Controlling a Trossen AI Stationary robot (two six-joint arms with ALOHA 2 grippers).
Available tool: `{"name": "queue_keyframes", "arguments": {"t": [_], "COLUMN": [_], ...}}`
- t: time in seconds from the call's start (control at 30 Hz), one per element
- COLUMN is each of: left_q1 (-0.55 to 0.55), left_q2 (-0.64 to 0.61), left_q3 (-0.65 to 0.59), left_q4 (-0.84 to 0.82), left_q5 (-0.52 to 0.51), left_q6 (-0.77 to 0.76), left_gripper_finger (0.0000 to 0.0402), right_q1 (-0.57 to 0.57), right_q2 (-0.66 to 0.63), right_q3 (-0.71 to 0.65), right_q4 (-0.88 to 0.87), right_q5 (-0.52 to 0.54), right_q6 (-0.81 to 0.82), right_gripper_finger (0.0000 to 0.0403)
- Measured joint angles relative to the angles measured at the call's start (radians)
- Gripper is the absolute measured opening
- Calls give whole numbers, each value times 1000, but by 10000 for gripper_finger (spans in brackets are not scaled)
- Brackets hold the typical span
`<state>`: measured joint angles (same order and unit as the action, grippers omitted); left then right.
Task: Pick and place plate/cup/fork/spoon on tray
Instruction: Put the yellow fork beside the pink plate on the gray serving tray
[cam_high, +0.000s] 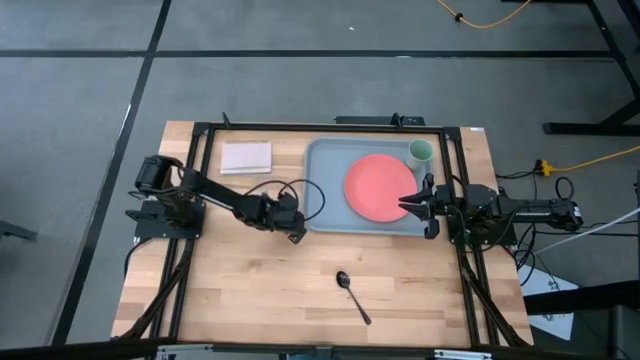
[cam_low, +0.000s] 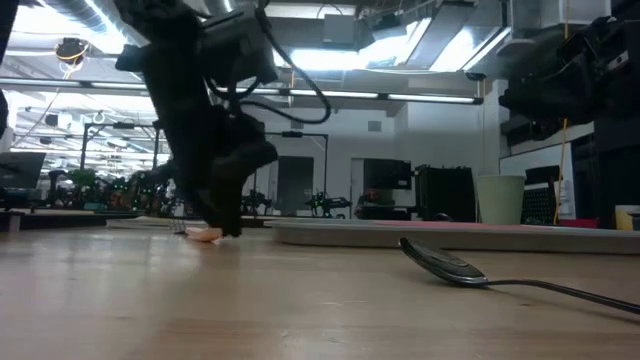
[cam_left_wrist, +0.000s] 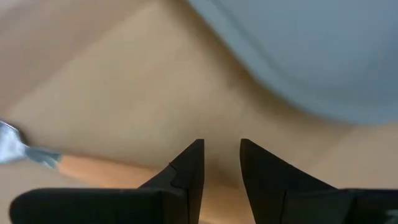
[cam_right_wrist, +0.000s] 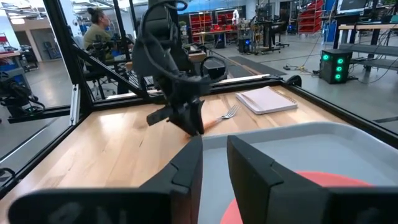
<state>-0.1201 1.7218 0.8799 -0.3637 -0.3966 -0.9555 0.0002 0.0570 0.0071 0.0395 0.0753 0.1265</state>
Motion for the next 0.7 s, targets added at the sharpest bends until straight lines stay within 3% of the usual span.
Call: {"name": "queue_keyframes", "arguments": {"t": [0.47, 0.7], "left_q1": [-62, -114], "left_q2": [-58, -107], "left_q3": [1, 0], "left_q4": [-220, -312], "left_q5": [198, 165], "left_q6": [-153, -248], "left_gripper_finger": [96, 96], "right_q1": [0, 0], "right_q2": [0, 1], "right_q3": [0, 0], "right_q4": [-3, -9], "right_q5": [-28, -52], "right_q6": [0, -1], "right_gripper_finger": [79, 79]}}
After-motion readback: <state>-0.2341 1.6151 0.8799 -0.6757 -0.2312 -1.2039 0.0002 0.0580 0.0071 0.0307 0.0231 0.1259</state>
